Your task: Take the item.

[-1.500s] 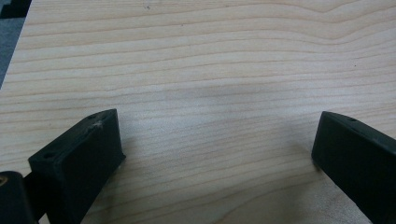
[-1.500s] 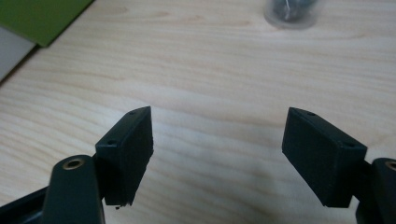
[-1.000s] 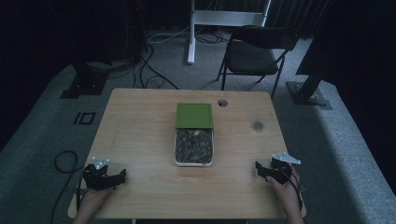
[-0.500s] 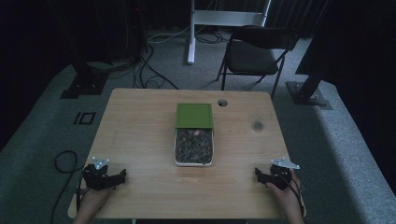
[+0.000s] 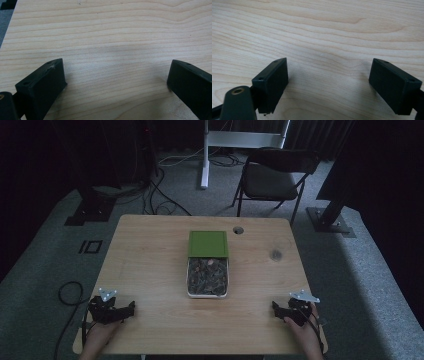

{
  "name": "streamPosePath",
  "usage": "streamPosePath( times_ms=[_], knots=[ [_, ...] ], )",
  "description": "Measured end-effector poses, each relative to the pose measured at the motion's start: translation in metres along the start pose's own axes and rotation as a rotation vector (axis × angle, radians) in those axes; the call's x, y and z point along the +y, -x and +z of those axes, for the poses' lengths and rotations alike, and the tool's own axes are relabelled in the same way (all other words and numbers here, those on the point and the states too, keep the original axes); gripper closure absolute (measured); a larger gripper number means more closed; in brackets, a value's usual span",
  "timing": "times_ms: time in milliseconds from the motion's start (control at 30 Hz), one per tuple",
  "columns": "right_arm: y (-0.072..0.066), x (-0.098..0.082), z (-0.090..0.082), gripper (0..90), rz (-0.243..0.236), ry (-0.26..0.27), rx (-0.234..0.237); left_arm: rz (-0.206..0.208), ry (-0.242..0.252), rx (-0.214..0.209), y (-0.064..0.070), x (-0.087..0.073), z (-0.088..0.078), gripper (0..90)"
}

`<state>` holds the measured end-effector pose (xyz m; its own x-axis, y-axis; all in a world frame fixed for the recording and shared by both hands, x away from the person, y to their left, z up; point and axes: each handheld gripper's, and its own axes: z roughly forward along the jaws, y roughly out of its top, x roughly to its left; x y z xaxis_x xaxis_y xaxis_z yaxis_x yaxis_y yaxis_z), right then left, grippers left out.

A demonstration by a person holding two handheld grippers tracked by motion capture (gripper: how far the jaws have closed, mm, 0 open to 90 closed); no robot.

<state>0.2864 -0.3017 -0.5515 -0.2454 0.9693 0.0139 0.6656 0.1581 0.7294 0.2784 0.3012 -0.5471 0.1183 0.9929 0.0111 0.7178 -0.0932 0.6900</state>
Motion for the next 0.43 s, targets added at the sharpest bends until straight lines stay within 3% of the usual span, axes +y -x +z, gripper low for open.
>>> streamPosePath(
  times_ms=[433],
  knots=[
    [0.0001, 0.0002, 0.0003, 13.8, 0.002, -0.004, -0.003, -0.061, -0.005, 0.056, 0.0042, 0.0009, 0.0004, 2.3]
  ],
)
